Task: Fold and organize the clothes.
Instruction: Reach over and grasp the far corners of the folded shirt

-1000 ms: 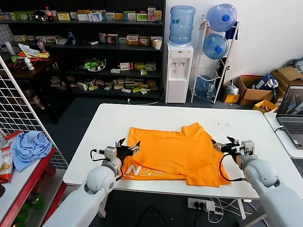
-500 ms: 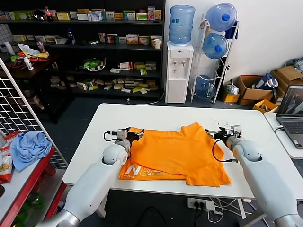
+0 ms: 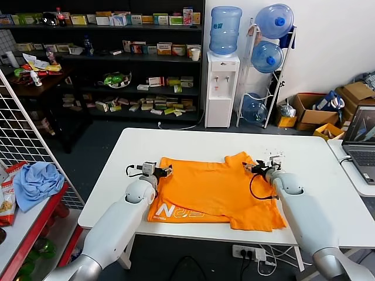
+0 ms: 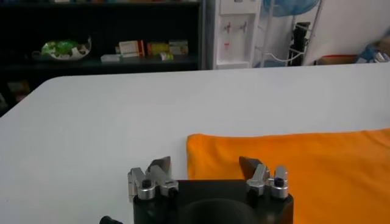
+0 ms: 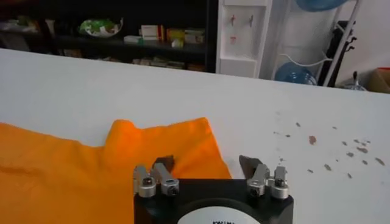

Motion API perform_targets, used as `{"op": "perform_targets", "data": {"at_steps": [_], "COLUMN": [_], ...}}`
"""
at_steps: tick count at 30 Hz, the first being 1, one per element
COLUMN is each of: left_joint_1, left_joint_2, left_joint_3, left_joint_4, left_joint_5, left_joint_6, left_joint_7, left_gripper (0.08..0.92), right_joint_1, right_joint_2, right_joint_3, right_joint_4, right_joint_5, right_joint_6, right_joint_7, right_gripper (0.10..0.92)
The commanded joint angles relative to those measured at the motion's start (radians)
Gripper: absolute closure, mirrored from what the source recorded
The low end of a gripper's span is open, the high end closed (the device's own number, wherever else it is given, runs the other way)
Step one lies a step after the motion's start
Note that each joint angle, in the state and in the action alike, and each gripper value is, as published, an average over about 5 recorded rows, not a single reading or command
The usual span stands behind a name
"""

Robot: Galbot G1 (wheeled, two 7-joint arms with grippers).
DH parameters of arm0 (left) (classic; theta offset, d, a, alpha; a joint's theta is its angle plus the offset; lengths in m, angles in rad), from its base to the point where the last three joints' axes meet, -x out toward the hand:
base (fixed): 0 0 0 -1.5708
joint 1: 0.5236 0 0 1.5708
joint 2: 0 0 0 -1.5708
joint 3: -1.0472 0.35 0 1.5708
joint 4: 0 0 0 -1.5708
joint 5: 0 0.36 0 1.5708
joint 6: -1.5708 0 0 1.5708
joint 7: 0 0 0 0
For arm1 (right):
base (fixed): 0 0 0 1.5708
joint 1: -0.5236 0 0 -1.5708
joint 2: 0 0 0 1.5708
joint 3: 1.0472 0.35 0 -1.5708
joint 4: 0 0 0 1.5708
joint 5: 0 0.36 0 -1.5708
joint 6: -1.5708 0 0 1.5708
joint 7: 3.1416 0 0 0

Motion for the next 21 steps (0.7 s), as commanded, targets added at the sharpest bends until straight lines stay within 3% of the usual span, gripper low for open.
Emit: {"op": "perform_targets", "data": {"at_steps": [1,11,17,21], "left_joint_1": [-0.004,0.029,0.064,0.108], "left_joint_2": [-0.005,-0.004,0.033,0.076], "left_joint_3": [-0.005,-0.011,-0.023,-0.028], "left_joint_4": [0.018,-0.037,-0.129,-0.232], "left_joint_5": [0.005,0.002,-0.007,-0.015], "left_joint_6": [-0.005,-0.023,-0.053,-0.063], "left_joint_7": [0.006,0.019,0.018,0.015], "left_gripper": [0.315,0.61,0.801,0.897], "right_joint_1": [0.026,-0.003,-0.083,-0.167], "right_joint_2": [0.054,0.044,-0.018,-0.081], "right_joint_3": [0.006,0.008,-0.021,-0.023], "right_joint_4": [-0.085,-0.008,0.194,0.361], "right_joint_5": [-0.065,-0.016,0.018,0.041], "right_joint_6": [0.007,-0.014,-0.002,0.007], "right_joint_7": [0.007,0.061,0.155,0.203], "right_gripper": [0.449,0.726,0.881,0.901]}}
